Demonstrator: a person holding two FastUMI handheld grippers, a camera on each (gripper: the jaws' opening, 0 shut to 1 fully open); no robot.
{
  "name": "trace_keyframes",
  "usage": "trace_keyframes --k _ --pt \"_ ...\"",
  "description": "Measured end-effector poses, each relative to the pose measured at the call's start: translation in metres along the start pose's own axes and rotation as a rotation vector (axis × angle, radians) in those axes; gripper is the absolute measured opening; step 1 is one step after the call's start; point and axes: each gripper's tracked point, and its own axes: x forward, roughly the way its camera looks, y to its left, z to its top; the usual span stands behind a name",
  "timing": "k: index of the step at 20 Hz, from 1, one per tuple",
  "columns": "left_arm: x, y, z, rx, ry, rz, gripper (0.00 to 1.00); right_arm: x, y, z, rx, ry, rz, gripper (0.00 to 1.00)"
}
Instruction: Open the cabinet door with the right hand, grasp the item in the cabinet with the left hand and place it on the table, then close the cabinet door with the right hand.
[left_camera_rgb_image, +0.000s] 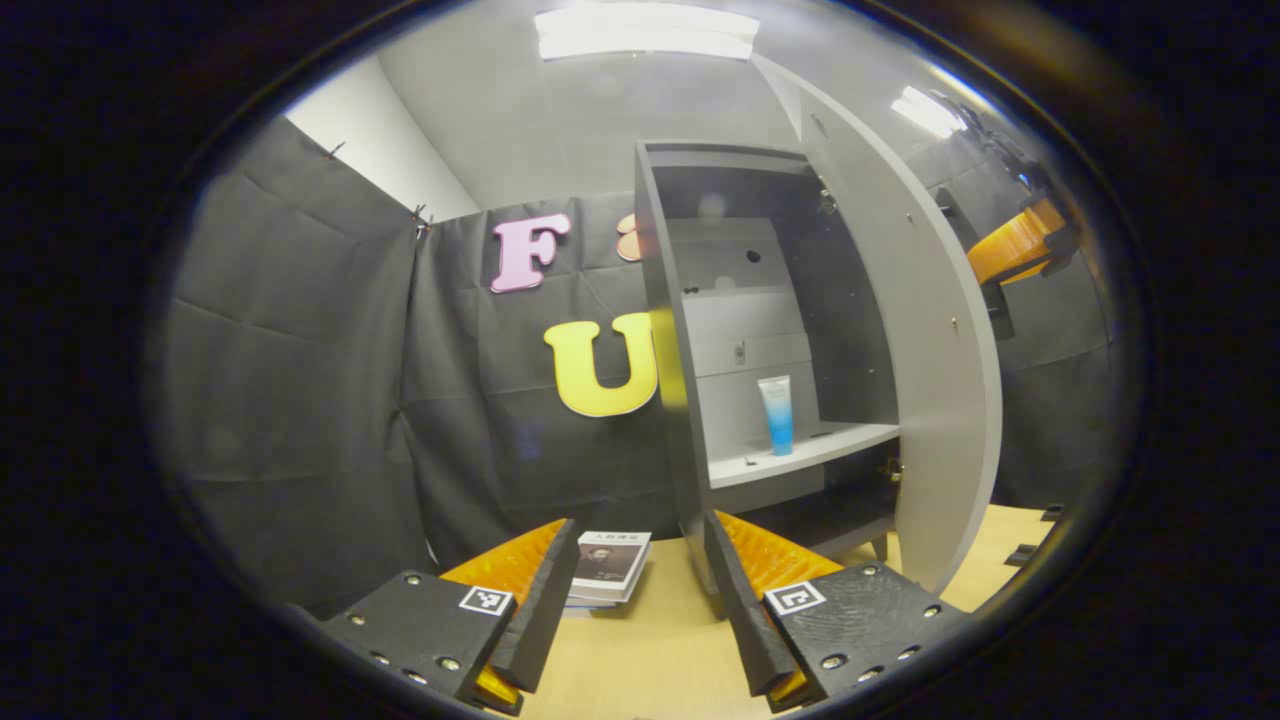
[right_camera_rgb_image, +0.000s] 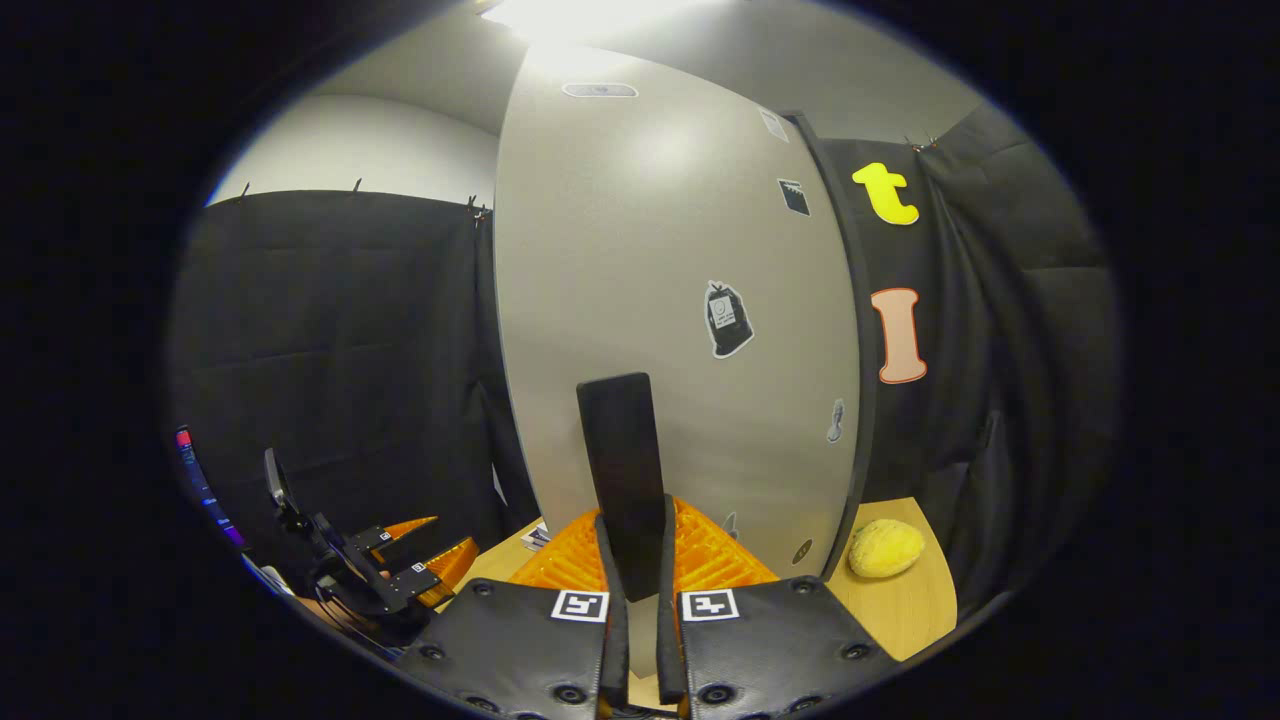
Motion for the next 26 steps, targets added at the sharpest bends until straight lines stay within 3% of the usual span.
trace_keyframes --k 4,5,9,10,11,13,14,15,16,26 --pt "0.001 -0.021 0.003 -0.008 -0.002 -0.041 0.76 -0.008 -0.007 0.0 0.003 0.002 -0.024 0.16" --pt "0.001 -0.025 0.004 -0.009 0.001 -0.049 0.76 -0.009 -0.009 0.0 0.007 0.005 -0.028 0.09" --pt "0.004 -0.043 0.002 -0.023 0.011 -0.071 0.76 -0.019 -0.017 0.0 0.003 0.011 -0.052 0.16" --pt "0.005 -0.048 0.004 -0.03 0.013 -0.076 0.76 -0.021 -0.02 -0.002 0.004 0.016 -0.057 0.12" --pt "0.008 -0.054 0.005 -0.038 0.012 -0.079 0.76 -0.024 -0.024 -0.001 0.01 0.016 -0.059 0.08" --pt "0.012 -0.066 0.007 -0.051 0.013 -0.091 0.76 -0.029 -0.026 0.0 0.031 0.017 -0.058 0.12" --pt "0.014 -0.073 0.007 -0.054 0.013 -0.096 0.76 -0.031 -0.032 0.0 0.035 0.016 -0.059 0.08" --pt "0.016 -0.08 0.01 -0.057 0.012 -0.101 0.76 -0.033 -0.035 0.0 0.034 0.017 -0.061 0.12" --pt "0.016 -0.087 0.012 -0.059 0.012 -0.107 0.76 -0.034 -0.037 0.0 0.034 0.018 -0.062 0.08" --pt "0.016 -0.142 0.032 -0.068 0.01 -0.144 0.76 -0.062 -0.063 0.003 0.068 0.014 -0.063 0.11"
